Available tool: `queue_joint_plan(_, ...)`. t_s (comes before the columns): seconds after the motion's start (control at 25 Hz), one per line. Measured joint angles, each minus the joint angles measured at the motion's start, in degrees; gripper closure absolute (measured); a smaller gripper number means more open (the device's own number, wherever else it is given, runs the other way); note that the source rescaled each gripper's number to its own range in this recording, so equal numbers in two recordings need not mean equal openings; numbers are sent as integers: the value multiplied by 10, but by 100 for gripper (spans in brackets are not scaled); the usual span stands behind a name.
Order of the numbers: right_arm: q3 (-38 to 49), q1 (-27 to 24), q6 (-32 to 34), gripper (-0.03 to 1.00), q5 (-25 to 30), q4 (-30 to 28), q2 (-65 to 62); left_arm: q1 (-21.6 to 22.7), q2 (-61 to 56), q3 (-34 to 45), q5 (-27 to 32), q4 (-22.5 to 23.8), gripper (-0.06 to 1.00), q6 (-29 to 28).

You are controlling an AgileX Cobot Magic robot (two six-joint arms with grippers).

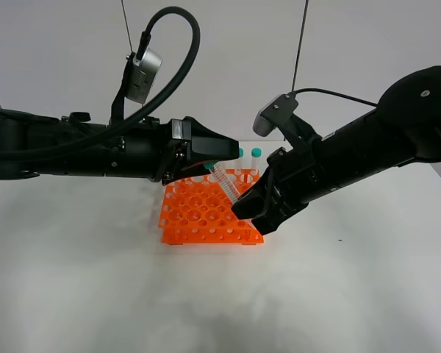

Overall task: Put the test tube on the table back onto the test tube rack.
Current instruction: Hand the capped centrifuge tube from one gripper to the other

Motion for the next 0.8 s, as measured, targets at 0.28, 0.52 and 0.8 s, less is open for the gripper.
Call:
queue_joint_plan(0.28,0,0,0,95,0,8,0,0,0,0,-2,0,41,0)
queue_joint_plan(0.52,0,0,-1,95,2,15,0,0,1,0,-13,1,94,2)
queue_joint_plan(0.8,0,0,-1,95,2,16,0,0,1,1,-12,1,94,3)
